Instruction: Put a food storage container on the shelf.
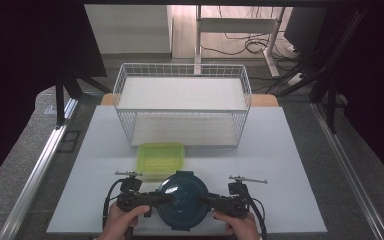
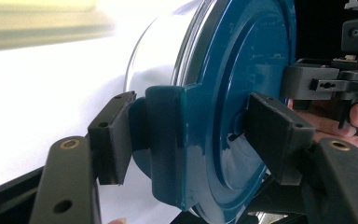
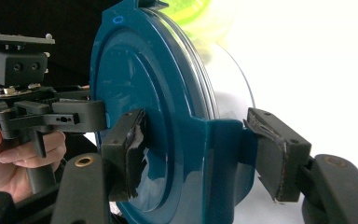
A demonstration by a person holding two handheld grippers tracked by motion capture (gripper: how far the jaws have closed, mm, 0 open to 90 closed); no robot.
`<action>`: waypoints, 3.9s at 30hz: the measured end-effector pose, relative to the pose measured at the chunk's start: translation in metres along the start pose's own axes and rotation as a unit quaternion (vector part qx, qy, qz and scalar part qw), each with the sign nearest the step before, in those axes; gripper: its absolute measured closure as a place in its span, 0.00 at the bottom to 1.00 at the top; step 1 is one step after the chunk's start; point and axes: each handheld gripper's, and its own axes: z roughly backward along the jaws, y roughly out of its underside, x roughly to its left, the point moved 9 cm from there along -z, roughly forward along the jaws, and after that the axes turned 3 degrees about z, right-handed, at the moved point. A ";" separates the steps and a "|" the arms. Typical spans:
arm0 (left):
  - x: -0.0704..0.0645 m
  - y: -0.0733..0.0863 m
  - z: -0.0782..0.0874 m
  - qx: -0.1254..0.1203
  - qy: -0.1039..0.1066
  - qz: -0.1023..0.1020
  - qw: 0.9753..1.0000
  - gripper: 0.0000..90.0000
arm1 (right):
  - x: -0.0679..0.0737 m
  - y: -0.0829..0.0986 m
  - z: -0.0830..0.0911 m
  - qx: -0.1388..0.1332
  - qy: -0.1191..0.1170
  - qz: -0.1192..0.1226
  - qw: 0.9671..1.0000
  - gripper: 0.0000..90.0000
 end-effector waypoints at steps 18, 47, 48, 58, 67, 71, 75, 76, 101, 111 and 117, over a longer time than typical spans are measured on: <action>-0.020 -0.041 0.011 -0.020 0.002 -0.018 1.000 0.39 | 0.012 -0.041 0.015 -0.022 0.001 0.024 0.999 0.43; -0.044 -0.145 0.046 -0.077 0.017 -0.038 0.996 0.41 | 0.048 -0.163 0.026 -0.051 0.002 0.090 0.995 0.43; -0.044 -0.149 0.046 -0.080 0.018 -0.038 0.996 0.41 | 0.048 -0.163 0.026 -0.051 0.002 0.090 0.995 0.43; -0.047 -0.179 0.055 -0.089 0.025 -0.042 0.995 0.41 | 0.057 -0.198 0.026 -0.064 0.004 0.102 0.993 0.43; -0.052 -0.198 0.063 -0.091 0.028 -0.050 0.994 0.41 | 0.064 -0.217 0.026 -0.071 0.003 0.108 0.992 0.44; -0.057 -0.211 0.070 -0.094 0.026 -0.060 0.993 0.42 | 0.070 -0.229 0.029 -0.078 0.002 0.112 0.991 0.44; -0.060 -0.226 0.076 -0.098 0.026 -0.061 0.993 0.41 | 0.076 -0.244 0.031 -0.082 0.002 0.118 0.990 0.44; -0.061 -0.229 0.078 -0.099 0.023 -0.064 0.993 0.41 | 0.078 -0.252 0.030 -0.085 -0.001 0.119 0.989 0.44; -0.041 -0.288 0.077 -0.098 0.035 -0.051 0.993 0.42 | 0.075 -0.310 0.010 -0.083 0.002 0.107 0.991 0.44; -0.030 -0.298 0.065 -0.095 0.046 -0.030 0.994 0.41 | 0.059 -0.318 0.001 -0.081 0.009 0.082 0.993 0.45; -0.025 -0.305 0.060 -0.093 0.054 -0.017 0.994 0.40 | 0.053 -0.324 -0.003 -0.079 0.008 0.064 0.995 0.44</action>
